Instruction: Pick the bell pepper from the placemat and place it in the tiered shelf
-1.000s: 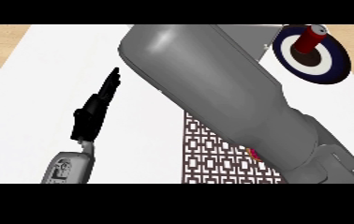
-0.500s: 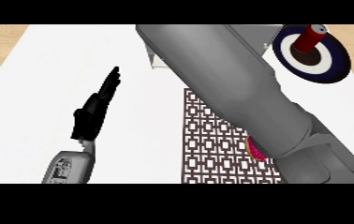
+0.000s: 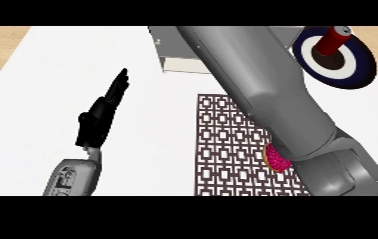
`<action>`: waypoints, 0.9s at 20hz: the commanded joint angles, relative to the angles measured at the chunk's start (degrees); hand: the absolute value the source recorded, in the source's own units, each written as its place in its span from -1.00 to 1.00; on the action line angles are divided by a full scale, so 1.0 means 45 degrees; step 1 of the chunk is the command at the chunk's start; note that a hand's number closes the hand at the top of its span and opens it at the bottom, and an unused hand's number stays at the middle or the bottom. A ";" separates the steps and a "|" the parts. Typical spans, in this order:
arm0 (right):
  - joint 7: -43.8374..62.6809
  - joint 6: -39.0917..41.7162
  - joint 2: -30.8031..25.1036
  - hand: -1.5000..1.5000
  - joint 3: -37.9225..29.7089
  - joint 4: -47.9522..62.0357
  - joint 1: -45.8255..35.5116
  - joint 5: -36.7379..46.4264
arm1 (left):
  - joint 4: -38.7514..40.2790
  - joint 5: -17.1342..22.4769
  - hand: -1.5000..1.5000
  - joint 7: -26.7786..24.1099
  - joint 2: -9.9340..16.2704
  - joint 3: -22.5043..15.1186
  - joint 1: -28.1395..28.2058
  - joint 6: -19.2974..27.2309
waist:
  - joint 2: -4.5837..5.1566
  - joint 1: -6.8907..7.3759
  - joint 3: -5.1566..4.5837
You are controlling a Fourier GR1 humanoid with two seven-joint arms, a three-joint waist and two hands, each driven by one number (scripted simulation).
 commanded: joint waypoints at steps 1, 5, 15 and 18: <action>0.0045 -0.2437 0.0020 1.00 -0.0906 0.0227 0.0377 -0.0387 | 0.0001 0.0076 0.00 -0.0083 0.0111 0.0106 0.0165 -0.0096 | 0.0002 0.0003 -0.0003; -0.0435 -0.3645 0.0062 1.00 -0.1352 0.1175 0.0644 -0.0254 | -0.0016 0.0124 0.00 -0.0183 0.0222 0.0187 0.0018 -0.0214 | -0.0003 -0.0002 -0.0008; 0.2974 -0.1963 -0.0331 -1.00 -0.1366 0.2503 0.0581 0.2302 | 0.0659 -0.0110 0.00 -0.0469 0.0108 0.0299 0.0031 0.0100 | -0.0130 -0.0366 -0.0015; 0.2941 -0.1761 -0.0016 -1.00 -0.1393 0.1520 0.1480 0.2417 | 0.0030 -0.0216 0.00 -0.0459 -0.0072 0.0114 0.0604 0.0307 | -0.0225 -0.0478 0.0000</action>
